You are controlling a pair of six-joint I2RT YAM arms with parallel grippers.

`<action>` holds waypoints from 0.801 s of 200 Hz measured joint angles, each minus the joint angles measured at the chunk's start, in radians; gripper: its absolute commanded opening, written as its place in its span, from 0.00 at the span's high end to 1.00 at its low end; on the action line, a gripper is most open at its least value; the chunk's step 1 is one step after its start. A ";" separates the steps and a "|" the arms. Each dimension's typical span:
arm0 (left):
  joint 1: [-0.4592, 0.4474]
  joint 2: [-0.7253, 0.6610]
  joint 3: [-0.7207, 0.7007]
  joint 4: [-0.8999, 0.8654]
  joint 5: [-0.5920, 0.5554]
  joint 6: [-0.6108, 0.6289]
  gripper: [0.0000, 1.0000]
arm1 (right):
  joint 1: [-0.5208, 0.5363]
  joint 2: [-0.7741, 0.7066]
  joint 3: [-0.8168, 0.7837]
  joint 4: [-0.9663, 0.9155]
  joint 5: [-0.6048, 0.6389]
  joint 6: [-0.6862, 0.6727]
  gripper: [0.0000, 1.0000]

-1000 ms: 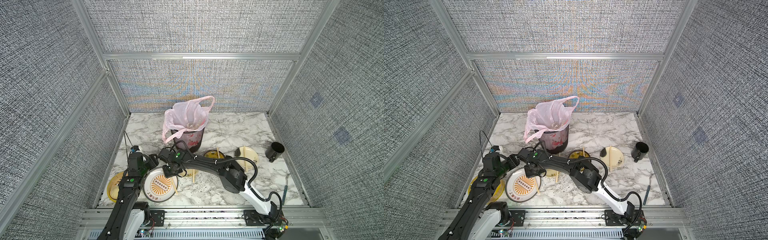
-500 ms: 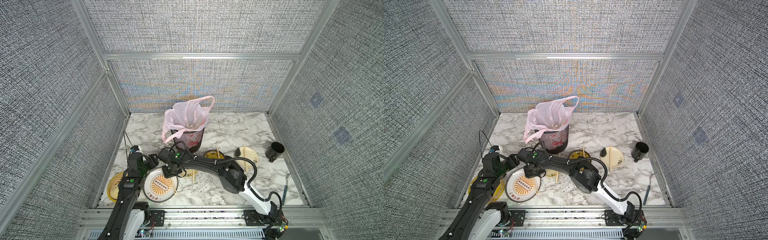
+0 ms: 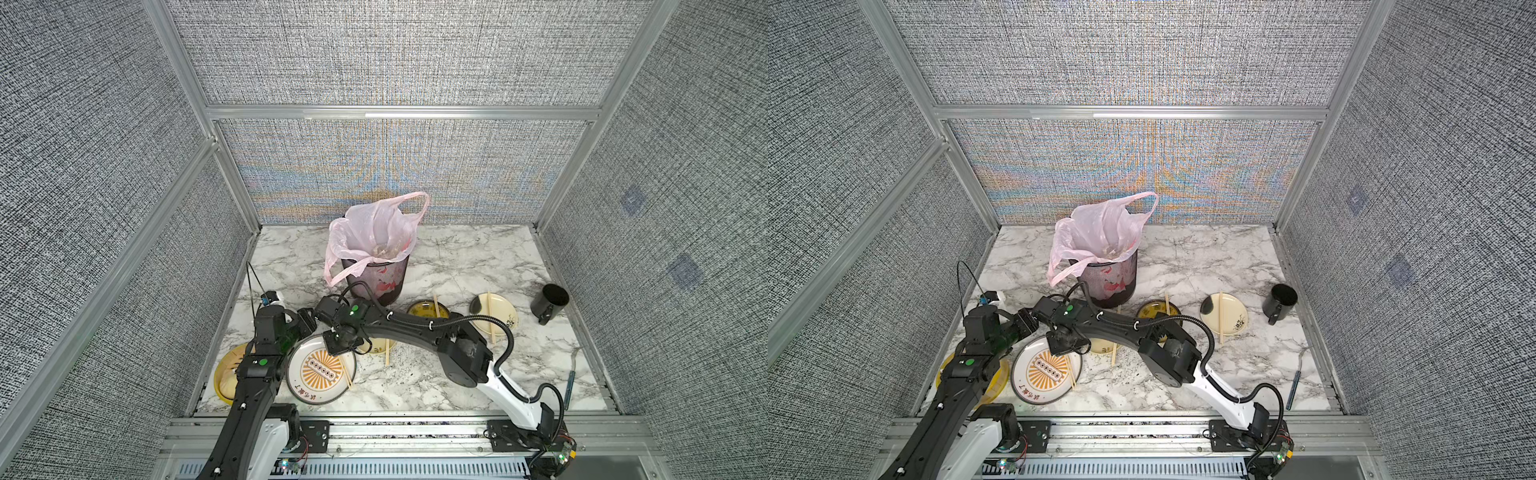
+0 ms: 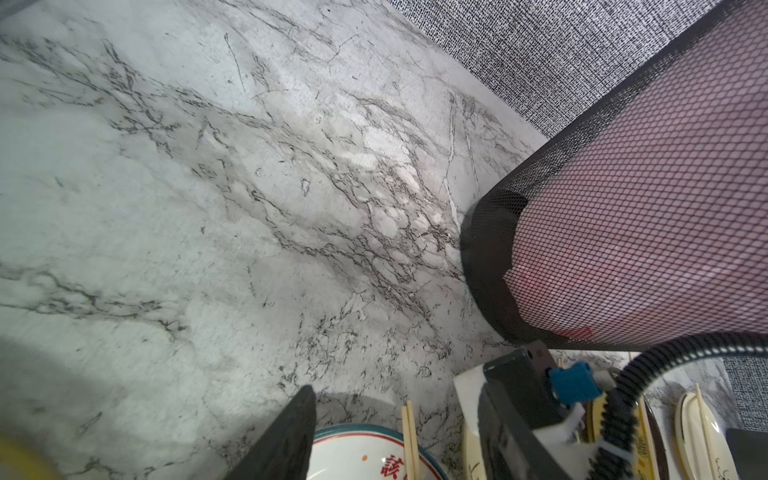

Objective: Remove the packaging of disposable chopsticks
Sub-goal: Place the disposable chopsticks on the plate.

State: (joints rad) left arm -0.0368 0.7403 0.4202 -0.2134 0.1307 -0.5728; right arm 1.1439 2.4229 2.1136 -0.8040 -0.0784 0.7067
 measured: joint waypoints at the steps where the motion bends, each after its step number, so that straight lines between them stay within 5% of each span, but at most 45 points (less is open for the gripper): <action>1: 0.000 0.000 0.000 0.000 0.000 0.000 0.38 | 0.000 0.000 0.000 0.000 0.002 0.000 0.70; 48: 0.000 -0.002 0.000 0.000 0.000 0.005 0.37 | 0.015 -0.019 -0.004 -0.010 0.023 -0.009 0.61; 160: 0.000 -0.023 0.000 -0.005 -0.005 0.008 0.37 | 0.040 -0.092 -0.056 0.002 0.093 -0.030 0.57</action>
State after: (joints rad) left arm -0.0368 0.7177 0.4202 -0.2180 0.1261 -0.5644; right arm 1.1843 2.3310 2.0579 -0.8024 0.0143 0.6769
